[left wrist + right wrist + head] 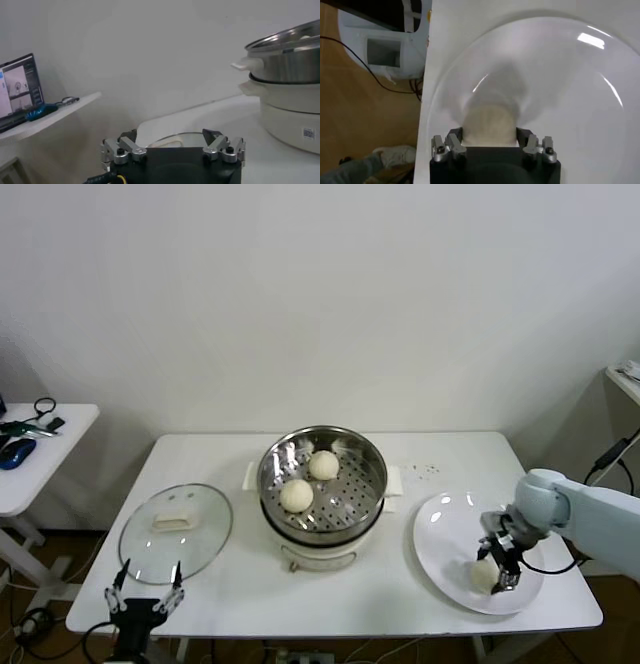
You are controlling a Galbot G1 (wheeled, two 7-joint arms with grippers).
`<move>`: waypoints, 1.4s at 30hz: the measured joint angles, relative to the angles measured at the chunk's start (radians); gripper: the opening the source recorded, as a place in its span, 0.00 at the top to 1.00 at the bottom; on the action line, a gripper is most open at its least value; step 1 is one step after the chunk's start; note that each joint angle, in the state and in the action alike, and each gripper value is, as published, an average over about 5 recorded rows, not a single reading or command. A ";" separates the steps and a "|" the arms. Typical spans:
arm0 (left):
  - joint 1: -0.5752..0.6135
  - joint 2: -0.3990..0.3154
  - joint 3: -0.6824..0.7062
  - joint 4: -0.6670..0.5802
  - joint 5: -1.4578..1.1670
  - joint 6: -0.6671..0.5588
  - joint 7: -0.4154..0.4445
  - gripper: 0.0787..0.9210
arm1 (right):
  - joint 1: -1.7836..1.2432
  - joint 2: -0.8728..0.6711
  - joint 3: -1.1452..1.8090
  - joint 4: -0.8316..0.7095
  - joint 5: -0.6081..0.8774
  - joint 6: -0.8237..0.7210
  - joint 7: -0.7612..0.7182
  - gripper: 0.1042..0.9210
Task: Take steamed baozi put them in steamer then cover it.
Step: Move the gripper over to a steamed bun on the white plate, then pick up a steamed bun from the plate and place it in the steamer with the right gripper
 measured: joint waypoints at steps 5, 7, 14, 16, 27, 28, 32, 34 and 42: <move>-0.002 0.001 0.000 0.002 0.000 0.000 0.000 0.12 | 0.047 0.013 -0.029 0.002 -0.001 0.022 -0.008 0.31; 0.000 0.002 0.000 0.003 0.000 0.000 0.000 0.12 | 0.080 0.021 -0.047 0.001 -0.009 0.047 -0.014 0.31; 0.001 0.003 0.000 0.007 0.004 0.002 0.000 0.12 | 0.253 0.086 -0.131 -0.003 -0.069 0.205 -0.049 0.31; 0.000 0.003 0.000 0.009 0.005 0.003 -0.001 0.12 | 0.314 0.113 -0.156 -0.002 -0.083 0.257 -0.063 0.31; -0.009 0.004 0.004 0.004 0.003 0.012 0.001 0.12 | 0.569 0.294 -0.209 -0.008 -0.136 0.519 -0.119 0.30; -0.010 0.005 0.004 0.004 0.003 0.013 0.002 0.12 | 0.581 0.311 -0.207 -0.005 -0.140 0.538 -0.123 0.30; -0.010 0.011 0.005 0.004 -0.002 0.010 0.008 0.12 | 0.614 0.378 -0.195 0.003 -0.152 0.599 -0.133 0.30; -0.009 0.014 0.005 0.004 -0.007 0.009 0.011 0.12 | 0.622 0.414 -0.186 0.005 -0.159 0.625 -0.136 0.30; -0.003 0.032 -0.005 -0.002 -0.029 0.014 0.015 0.12 | 0.608 0.559 -0.156 0.003 -0.192 0.693 -0.148 0.29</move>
